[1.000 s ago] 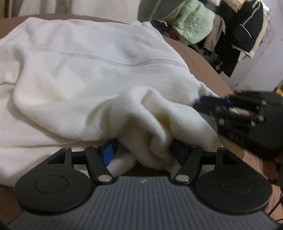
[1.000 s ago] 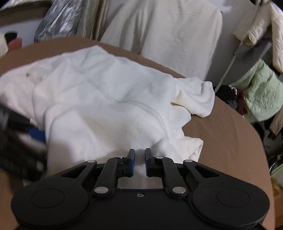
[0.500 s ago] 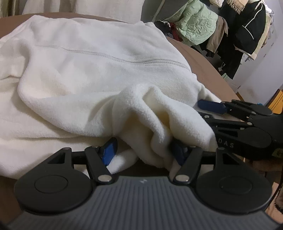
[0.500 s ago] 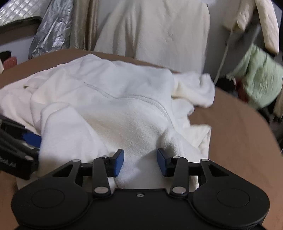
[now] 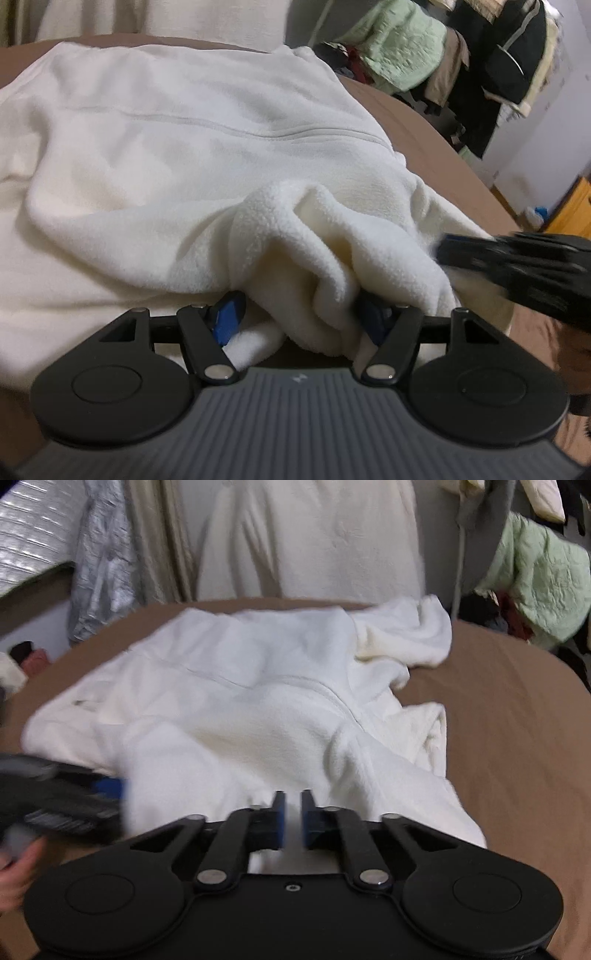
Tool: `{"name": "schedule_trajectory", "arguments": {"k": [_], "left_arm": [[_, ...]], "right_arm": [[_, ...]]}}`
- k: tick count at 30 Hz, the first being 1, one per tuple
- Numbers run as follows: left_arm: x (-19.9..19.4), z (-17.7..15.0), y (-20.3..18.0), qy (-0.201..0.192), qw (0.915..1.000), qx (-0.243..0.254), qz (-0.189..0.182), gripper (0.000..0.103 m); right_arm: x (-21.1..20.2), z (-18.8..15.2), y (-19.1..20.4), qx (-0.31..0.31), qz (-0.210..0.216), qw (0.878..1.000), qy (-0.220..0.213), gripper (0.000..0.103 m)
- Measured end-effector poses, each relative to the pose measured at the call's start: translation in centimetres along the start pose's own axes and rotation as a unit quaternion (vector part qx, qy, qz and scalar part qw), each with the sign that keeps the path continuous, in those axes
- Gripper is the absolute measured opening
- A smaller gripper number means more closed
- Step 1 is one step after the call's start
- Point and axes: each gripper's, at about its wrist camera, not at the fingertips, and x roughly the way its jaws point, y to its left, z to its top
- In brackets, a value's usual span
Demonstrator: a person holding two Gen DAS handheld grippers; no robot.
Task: Fold clothes
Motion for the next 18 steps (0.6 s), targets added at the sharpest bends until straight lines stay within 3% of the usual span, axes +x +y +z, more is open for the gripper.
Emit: {"name": "schedule_trajectory", "arguments": {"k": [1,4,7,8,10,11,16,18], "left_arm": [[0.2,0.5,0.2,0.005,1.0,-0.006,-0.006,0.062],[0.8,1.9,0.9,0.014,0.9985,-0.042,-0.032,0.041],[1.2,2.9,0.8,0.007,0.9984,-0.049,-0.026,0.037],[1.3,3.2,0.7,0.005,0.9986,-0.047,-0.023,0.036],[1.5,3.6,0.3,0.002,0.9987,-0.047,-0.018,0.036],[1.6,3.8,0.2,0.0,0.9988,-0.047,-0.016,0.035],[1.0,4.0,0.4,-0.016,0.9982,-0.057,-0.012,0.03],[0.8,4.0,0.7,-0.022,0.9976,-0.065,-0.007,0.03]], "right_arm": [[-1.1,-0.5,0.4,-0.019,0.009,1.0,-0.001,0.003],[-4.2,-2.9,1.9,-0.087,0.054,0.995,0.001,0.003],[-6.0,-5.6,3.3,-0.139,0.099,0.985,0.039,0.006],[-6.0,-6.5,3.7,-0.15,0.097,0.983,0.049,0.017],[-5.1,-7.9,4.4,-0.174,0.076,0.98,0.062,0.036],[-4.3,-8.2,4.6,-0.182,0.057,0.98,0.061,0.038],[0.0,-7.7,4.5,-0.2,-0.046,0.978,0.028,0.038],[1.0,-7.0,4.7,-0.205,-0.064,0.977,0.017,0.038]]}}
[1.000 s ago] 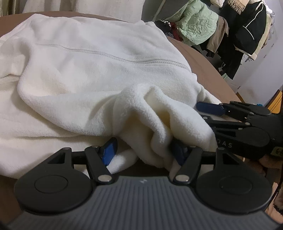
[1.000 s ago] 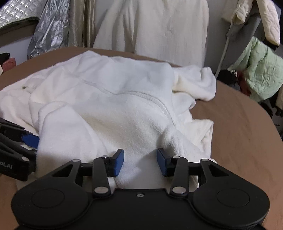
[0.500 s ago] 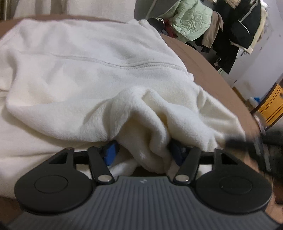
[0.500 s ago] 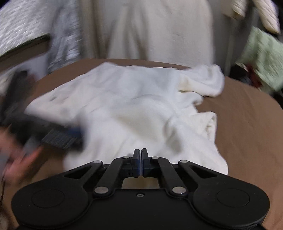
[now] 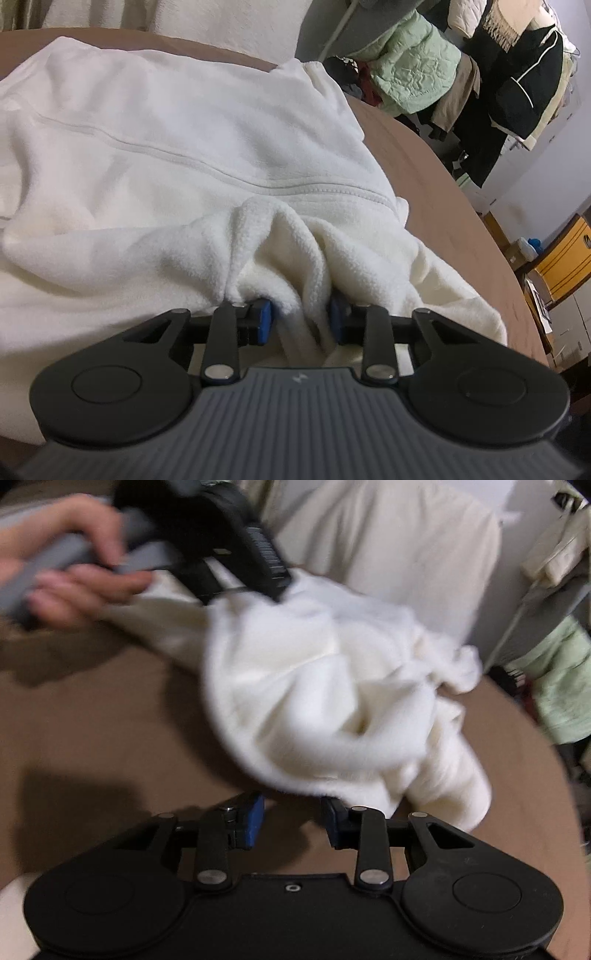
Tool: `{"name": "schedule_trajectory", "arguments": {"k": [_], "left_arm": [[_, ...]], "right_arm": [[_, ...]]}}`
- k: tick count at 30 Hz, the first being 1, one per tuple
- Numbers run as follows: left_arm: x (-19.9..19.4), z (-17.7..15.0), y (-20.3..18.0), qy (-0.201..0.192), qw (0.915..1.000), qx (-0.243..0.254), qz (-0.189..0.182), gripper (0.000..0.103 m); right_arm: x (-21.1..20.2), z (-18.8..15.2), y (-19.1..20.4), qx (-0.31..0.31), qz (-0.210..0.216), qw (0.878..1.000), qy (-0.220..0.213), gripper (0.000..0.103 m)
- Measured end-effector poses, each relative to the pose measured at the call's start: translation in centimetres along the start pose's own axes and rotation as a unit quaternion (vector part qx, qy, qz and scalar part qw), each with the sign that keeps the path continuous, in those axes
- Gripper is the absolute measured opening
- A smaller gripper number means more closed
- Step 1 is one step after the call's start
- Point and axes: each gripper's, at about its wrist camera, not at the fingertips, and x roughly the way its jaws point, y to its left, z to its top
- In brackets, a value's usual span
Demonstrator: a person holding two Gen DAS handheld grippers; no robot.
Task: Fold clothes
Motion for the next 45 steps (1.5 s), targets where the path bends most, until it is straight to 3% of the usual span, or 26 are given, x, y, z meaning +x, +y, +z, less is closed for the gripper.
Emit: {"name": "schedule_trajectory", "arguments": {"k": [6,8,12,19,24,29,30,31,34,40,45], "left_arm": [[-0.8,0.2,0.9,-0.022,0.9992,-0.027,0.02,0.024],[-1.1,1.0,1.8,-0.034,0.9976,-0.051,0.033,0.024],[-0.9,1.6,3.5,-0.024,0.9953,-0.088,0.031,0.023],[-0.9,1.6,3.2,-0.02,0.9965,-0.068,0.045,0.023],[-1.1,1.4,3.7,-0.019,0.9962,-0.077,0.037,0.023],[-1.5,1.2,3.7,-0.02,0.9963,-0.079,0.03,0.023],[-1.7,1.2,3.8,-0.021,0.9962,-0.08,0.028,0.023],[-2.0,1.3,3.8,-0.023,0.9961,-0.082,0.025,0.023],[-2.8,1.4,4.0,-0.028,0.9956,-0.088,0.015,0.023],[-4.5,1.8,4.1,-0.04,0.994,-0.101,-0.006,0.023],[-8.0,1.6,3.9,-0.054,0.9935,-0.098,-0.019,0.025]], "right_arm": [[0.0,1.3,1.6,-0.059,-0.054,0.997,-0.017,0.039],[-1.2,1.2,2.0,-0.059,-0.044,0.997,-0.026,0.047],[-2.1,0.4,3.0,-0.067,-0.036,0.997,-0.034,0.048],[-4.2,0.8,2.6,-0.051,-0.06,0.996,-0.052,0.053],[-1.9,-0.2,1.8,-0.052,-0.054,0.997,-0.019,0.056],[1.9,0.5,1.4,-0.1,-0.059,0.993,-0.028,0.054],[2.4,0.8,1.3,-0.102,-0.054,0.993,-0.026,0.048],[2.9,1.2,1.1,-0.098,-0.046,0.994,-0.022,0.03],[1.9,1.8,0.0,-0.058,-0.01,0.998,-0.021,0.018],[-2.8,3.0,-2.3,0.051,0.084,0.994,-0.038,0.015],[-5.6,4.2,-3.1,0.145,0.196,0.969,-0.052,0.015]]}}
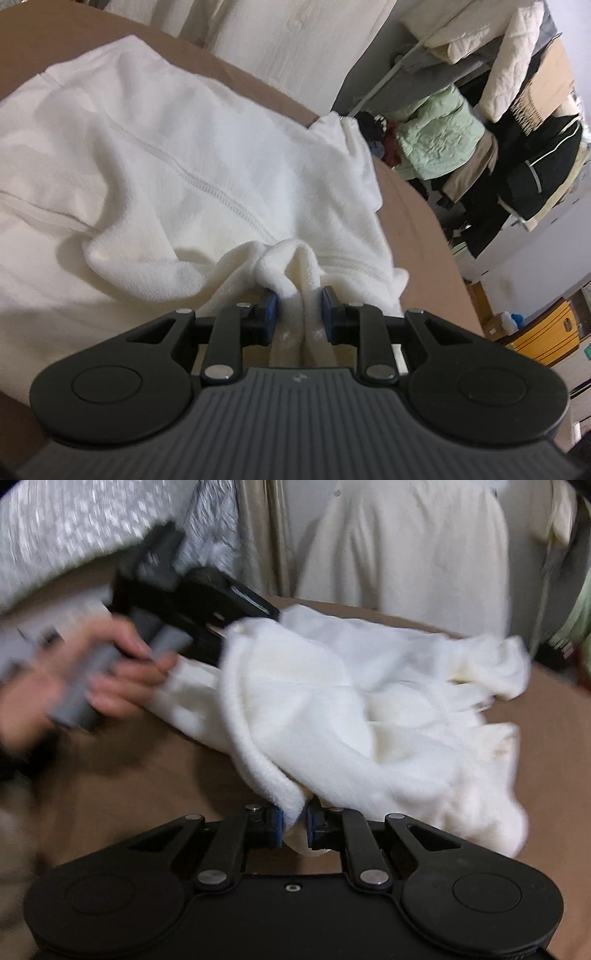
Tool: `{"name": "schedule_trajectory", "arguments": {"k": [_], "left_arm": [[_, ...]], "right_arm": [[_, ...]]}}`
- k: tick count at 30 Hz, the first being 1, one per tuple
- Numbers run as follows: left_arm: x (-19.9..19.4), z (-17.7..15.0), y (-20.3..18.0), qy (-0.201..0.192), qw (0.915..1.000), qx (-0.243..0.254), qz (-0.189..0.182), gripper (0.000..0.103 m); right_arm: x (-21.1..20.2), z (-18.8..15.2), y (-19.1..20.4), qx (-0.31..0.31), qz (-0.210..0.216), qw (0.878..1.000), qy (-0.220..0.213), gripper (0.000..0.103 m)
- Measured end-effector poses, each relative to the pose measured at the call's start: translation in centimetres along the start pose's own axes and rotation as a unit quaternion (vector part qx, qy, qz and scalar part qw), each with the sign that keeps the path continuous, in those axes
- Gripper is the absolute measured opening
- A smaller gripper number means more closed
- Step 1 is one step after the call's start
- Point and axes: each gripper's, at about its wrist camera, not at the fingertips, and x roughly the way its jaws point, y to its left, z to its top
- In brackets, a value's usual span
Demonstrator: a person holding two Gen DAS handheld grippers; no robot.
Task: Fold clothes
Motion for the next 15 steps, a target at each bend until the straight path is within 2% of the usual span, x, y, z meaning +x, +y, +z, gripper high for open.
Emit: {"name": "schedule_trajectory", "arguments": {"k": [4,7,9,11,15], "left_arm": [[-3.2,-0.1,-0.2,-0.01,0.9998,0.004,-0.015,0.036],[-7.2,-1.5,0.0,-0.028,0.9978,0.007,-0.059,0.049],[-9.3,-2.8,-0.2,-0.035,0.9958,0.026,-0.081,0.057],[-10.6,-4.3,-1.1,-0.033,0.9934,0.075,-0.08,0.065],[-9.3,-7.2,-3.1,-0.017,0.9867,0.149,-0.063,0.067]], "right_arm": [[-1.1,0.4,-0.4,0.091,0.088,0.992,-0.018,0.015],[-2.1,0.9,-0.8,0.146,0.144,0.978,-0.043,0.015],[-2.3,1.5,-1.4,0.164,0.156,0.972,-0.054,0.015],[-2.0,2.3,-2.4,0.185,0.161,0.968,-0.061,0.015],[-2.0,4.0,-3.8,0.212,0.169,0.959,-0.078,0.015]]}}
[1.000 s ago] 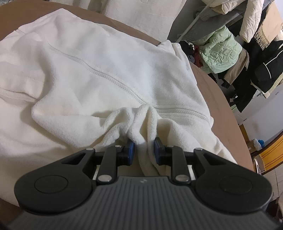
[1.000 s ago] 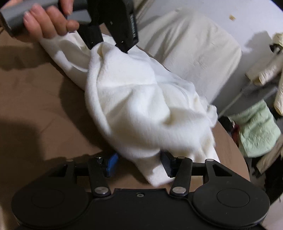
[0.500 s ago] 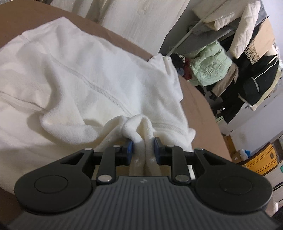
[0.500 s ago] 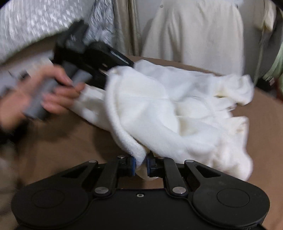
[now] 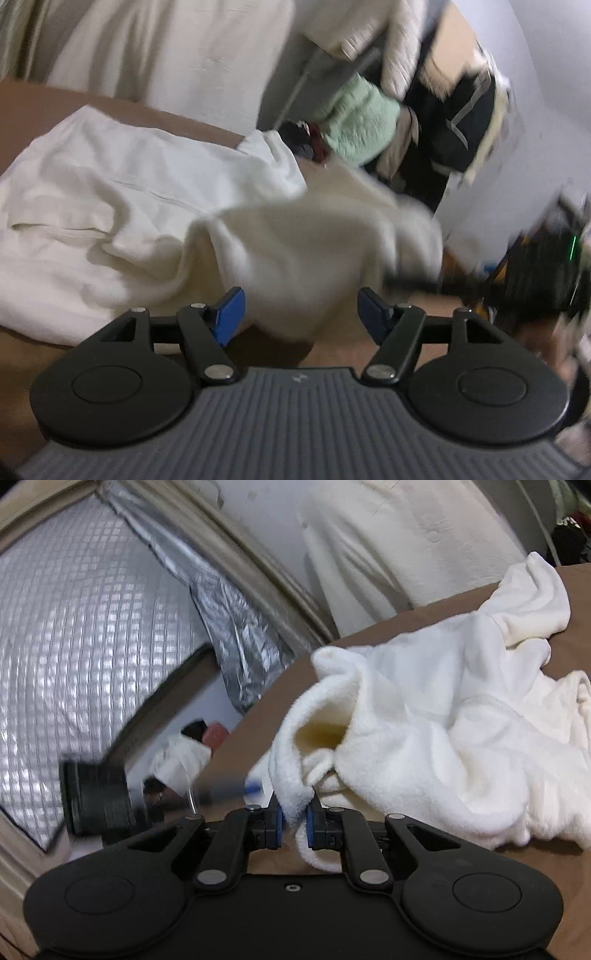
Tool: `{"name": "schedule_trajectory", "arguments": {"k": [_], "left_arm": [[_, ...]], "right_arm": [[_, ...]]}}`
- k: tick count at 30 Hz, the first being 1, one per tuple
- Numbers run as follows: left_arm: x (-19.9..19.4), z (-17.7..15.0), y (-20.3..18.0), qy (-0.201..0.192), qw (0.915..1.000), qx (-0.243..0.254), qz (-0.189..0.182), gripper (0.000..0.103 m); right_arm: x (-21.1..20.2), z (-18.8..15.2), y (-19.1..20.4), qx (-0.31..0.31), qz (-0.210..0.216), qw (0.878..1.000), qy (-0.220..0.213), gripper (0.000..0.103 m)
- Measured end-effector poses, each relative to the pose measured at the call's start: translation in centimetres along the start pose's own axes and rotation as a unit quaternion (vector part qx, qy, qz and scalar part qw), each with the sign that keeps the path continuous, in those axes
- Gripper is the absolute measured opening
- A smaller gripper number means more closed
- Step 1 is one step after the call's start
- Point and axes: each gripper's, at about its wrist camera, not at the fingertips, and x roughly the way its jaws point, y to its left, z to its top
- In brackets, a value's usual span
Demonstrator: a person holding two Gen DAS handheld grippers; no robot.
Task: Fold clothes
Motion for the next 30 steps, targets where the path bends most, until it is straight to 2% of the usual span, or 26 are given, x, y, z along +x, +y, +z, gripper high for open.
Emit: {"name": "schedule_trajectory", "arguments": {"k": [3,5,6,8,10,11,12,13,14,15,17,20,21,25,30], "left_arm": [[2.1,-0.7,-1.8,0.024,0.999,0.028,-0.025,0.067],[2.3,-1.0,-3.6,0.006,0.997,0.068,-0.037,0.07],[2.3,-1.1,-4.4,-0.006,0.996,0.084,-0.03,0.078],[2.3,-1.3,-5.6,-0.03,0.9934,0.111,-0.006,0.087],[2.1,-1.3,-5.8,-0.043,0.9914,0.12,0.028,0.087],[1.9,-1.2,-5.5,-0.045,0.9897,0.123,0.058,0.085],[1.6,-1.0,-5.2,-0.048,0.9871,0.125,0.088,0.067],[1.4,-0.9,-4.9,-0.051,0.9836,0.127,0.117,0.054],[1.1,-0.8,-4.6,-0.053,0.9792,0.129,0.147,0.031],[0.9,-0.6,-4.3,-0.056,0.9739,0.131,0.177,0.022],[0.1,-0.2,-3.8,-0.069,0.9584,0.136,0.241,0.02],[-2.3,0.5,-4.0,-0.122,0.9209,0.162,0.333,0.018],[-3.4,0.7,-4.2,-0.141,0.9127,0.162,0.348,0.017],[-8.2,1.3,-4.6,-0.215,0.8926,0.14,0.371,0.017],[-13.0,1.2,-4.3,-0.274,0.8706,0.097,0.397,0.017]], "right_arm": [[0.0,1.9,1.0,-0.012,0.016,1.0,-0.014,0.015],[0.0,2.8,1.9,-0.015,0.043,0.999,-0.022,0.015],[-0.1,3.1,2.5,-0.014,0.056,0.998,-0.025,0.015],[-0.1,3.8,3.5,-0.014,0.077,0.997,-0.029,0.015],[0.0,3.8,4.3,-0.022,0.085,0.996,-0.023,0.015],[0.1,3.6,4.5,-0.025,0.088,0.996,-0.016,0.015],[0.3,3.3,4.7,-0.027,0.091,0.995,-0.009,0.015],[0.3,2.9,4.6,-0.029,0.088,0.996,-0.002,0.015],[0.3,2.5,4.4,-0.03,0.082,0.996,0.006,0.016],[0.2,1.9,4.0,-0.028,0.07,0.997,0.013,0.017],[0.1,0.7,2.8,-0.025,0.031,0.999,0.03,0.023],[-0.6,-0.9,1.0,-0.032,-0.05,0.997,0.053,0.024],[-0.9,-1.4,0.3,-0.033,-0.077,0.995,0.06,0.024],[-2.0,-2.5,-3.4,0.005,-0.161,0.984,0.072,0.029],[-2.9,-4.1,-7.8,0.076,-0.197,0.974,0.077,0.036]]}}
